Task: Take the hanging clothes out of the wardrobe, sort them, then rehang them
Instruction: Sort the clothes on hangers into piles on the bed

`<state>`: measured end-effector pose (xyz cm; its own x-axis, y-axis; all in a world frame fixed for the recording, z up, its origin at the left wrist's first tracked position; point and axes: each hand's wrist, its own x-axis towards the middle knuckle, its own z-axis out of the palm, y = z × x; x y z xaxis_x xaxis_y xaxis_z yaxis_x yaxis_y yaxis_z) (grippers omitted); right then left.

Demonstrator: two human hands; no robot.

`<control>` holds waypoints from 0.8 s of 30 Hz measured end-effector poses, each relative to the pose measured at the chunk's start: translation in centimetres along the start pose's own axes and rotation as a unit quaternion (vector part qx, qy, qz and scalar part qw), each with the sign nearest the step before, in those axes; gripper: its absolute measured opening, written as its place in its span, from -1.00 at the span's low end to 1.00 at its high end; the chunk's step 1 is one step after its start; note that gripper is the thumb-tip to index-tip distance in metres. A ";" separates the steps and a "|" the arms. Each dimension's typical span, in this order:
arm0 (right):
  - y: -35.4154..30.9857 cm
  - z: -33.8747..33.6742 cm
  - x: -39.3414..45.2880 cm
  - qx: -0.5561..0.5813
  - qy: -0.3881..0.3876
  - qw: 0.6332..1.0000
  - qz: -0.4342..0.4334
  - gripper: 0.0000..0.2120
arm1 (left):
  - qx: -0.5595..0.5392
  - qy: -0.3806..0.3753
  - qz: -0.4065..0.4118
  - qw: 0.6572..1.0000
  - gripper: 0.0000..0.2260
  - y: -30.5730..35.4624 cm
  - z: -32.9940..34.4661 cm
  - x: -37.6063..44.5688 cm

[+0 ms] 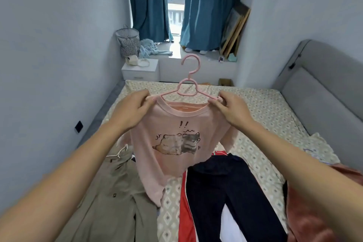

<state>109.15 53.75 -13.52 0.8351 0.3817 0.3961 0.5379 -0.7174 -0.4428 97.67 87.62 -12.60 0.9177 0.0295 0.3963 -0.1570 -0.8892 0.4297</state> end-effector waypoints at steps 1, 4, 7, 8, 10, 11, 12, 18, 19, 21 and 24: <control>-0.9 0.5 0.8 0.004 0.003 1.000 -0.009 -0.56 | 0.005 0.014 -0.006 1.000 -0.61 -0.5 -1.0 -0.4; -3.7 2.4 2.6 0.019 0.012 0.999 -0.032 -0.60 | 0.025 0.047 -0.025 0.998 -0.63 -2.3 -3.5 -1.7; -7.2 3.9 3.2 0.027 0.007 0.998 -0.055 -0.62 | 0.045 0.054 -0.036 0.997 -0.62 -4.5 -6.0 -3.3; -8.3 4.2 3.3 0.023 0.008 0.998 -0.060 -0.61 | 0.049 0.057 -0.041 0.996 -0.61 -5.2 -6.9 -3.9; -10.9 4.6 3.3 0.017 0.012 0.998 -0.063 -0.60 | 0.056 0.069 -0.049 0.995 -0.56 -6.8 -8.9 -5.0; -12.2 4.8 3.2 0.013 0.014 0.998 -0.065 -0.59 | 0.059 0.076 -0.051 0.994 -0.54 -7.7 -9.9 -5.5; -13.7 5.0 2.9 0.006 0.016 0.998 -0.068 -0.58 | 0.060 0.082 -0.049 0.994 -0.53 -8.5 -10.9 -6.0; -22.2 7.0 -1.7 -0.022 0.051 0.998 -0.035 -0.57 | 0.034 0.071 -0.008 0.997 -0.57 -13.7 -16.3 -10.1; -23.7 7.4 -2.9 -0.020 0.057 0.998 -0.031 -0.57 | 0.031 0.065 0.000 0.997 -0.57 -14.5 -17.2 -11.1; -26.9 8.1 -5.2 -0.019 0.062 0.997 -0.028 -0.57 | 0.026 0.053 0.012 0.998 -0.57 -16.0 -19.3 -13.4; -31.6 8.8 -8.1 -0.025 0.063 0.997 -0.036 -0.55 | 0.013 0.050 0.018 0.999 -0.57 -17.8 -22.7 -16.5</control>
<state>86.36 78.47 -9.85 0.7713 0.3603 0.5246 0.5875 -0.7200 -0.3694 77.07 113.34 -8.33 0.8709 0.0421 0.4896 -0.1781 -0.9016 0.3943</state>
